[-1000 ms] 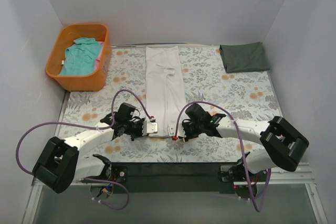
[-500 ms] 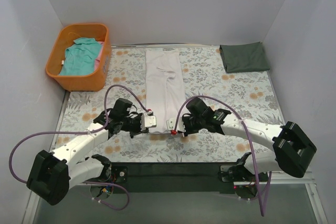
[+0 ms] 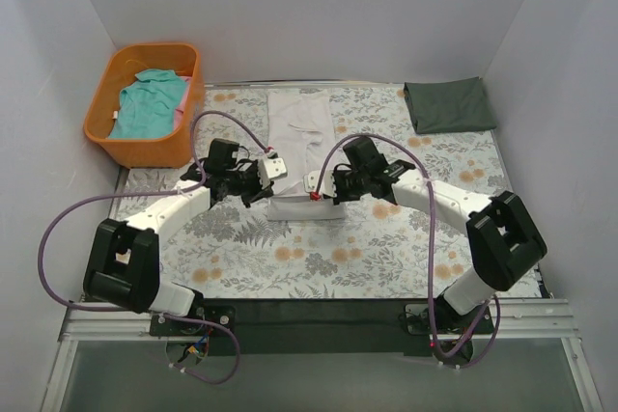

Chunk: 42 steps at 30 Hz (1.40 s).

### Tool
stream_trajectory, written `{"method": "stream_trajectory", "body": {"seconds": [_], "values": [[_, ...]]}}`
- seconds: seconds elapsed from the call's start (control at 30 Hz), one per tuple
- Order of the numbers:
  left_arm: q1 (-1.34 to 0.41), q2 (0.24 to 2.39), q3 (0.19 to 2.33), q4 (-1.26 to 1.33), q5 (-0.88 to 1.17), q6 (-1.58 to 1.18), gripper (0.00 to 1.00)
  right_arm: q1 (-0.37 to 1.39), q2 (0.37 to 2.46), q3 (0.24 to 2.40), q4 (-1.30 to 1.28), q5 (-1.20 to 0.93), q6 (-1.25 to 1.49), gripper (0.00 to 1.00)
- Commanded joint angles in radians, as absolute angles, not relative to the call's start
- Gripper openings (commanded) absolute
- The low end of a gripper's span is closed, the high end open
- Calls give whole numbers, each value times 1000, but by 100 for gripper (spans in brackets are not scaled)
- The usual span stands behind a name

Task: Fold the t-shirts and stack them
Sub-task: Fold the tshirt

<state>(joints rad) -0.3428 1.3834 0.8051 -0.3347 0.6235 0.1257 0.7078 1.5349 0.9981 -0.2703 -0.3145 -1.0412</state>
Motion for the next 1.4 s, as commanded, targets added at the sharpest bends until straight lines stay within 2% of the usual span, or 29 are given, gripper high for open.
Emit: {"method": "stream_trajectory", "body": {"seconds": [0.0, 0.33, 0.63, 1.0, 1.37], "values": [[-319, 1445, 894, -252, 624, 146, 0, 664, 1601, 1097, -268, -354, -1121, 1], [-281, 1681, 1093, -189, 604, 190, 0, 568, 1811, 1313, -261, -403, -1199, 1], [-252, 1799, 1184, -129, 586, 201, 0, 534, 1970, 1494, -252, -430, -1189, 1], [-239, 1939, 1279, -77, 537, 192, 0, 512, 2095, 1582, -218, -402, -1183, 1], [-235, 1973, 1302, -46, 474, 157, 0, 503, 2146, 1623, -129, -357, -1120, 1]]}}
